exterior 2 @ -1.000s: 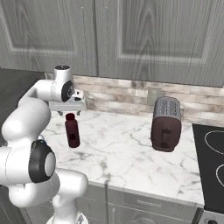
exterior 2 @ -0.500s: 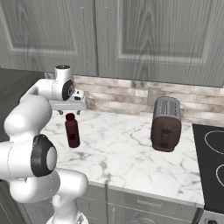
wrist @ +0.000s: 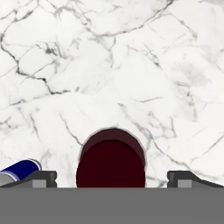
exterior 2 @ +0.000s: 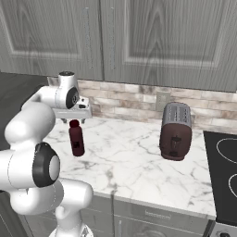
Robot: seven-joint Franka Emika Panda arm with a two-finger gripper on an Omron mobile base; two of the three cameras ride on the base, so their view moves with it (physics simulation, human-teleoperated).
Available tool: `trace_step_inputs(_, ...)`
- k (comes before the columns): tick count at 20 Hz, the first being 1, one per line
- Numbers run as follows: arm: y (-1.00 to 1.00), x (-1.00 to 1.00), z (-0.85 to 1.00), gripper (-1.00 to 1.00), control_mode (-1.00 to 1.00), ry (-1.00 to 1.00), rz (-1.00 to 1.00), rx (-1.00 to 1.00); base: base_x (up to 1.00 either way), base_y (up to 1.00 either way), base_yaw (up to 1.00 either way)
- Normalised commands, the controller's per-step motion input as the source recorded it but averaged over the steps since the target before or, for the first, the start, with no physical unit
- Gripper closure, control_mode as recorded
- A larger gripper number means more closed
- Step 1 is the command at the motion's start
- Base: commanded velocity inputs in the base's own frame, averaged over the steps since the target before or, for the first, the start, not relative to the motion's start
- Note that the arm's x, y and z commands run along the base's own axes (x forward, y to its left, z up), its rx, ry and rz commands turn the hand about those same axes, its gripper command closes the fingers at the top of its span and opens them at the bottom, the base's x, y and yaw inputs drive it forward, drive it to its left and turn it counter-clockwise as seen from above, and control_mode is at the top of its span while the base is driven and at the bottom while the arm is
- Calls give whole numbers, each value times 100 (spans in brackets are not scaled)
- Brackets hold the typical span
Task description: Place the drinks on the dining counter in a tight cluster.
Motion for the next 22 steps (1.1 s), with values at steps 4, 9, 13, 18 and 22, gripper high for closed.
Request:
trace_step_inputs(4,0,0,-28,-100,-100,0,0,0,0,0,0)
trace_step_inputs(9,0,0,-27,-100,-100,1,0,0,0,0,0)
trace_step_inputs(13,0,0,-2,-100,-100,2,0,0,0,0,0)
trace_step_inputs(18,0,0,0,-100,-100,0,0,0,0,0,0)
trace_step_inputs(22,0,0,0,100,-100,0,0,0,0,0,0)
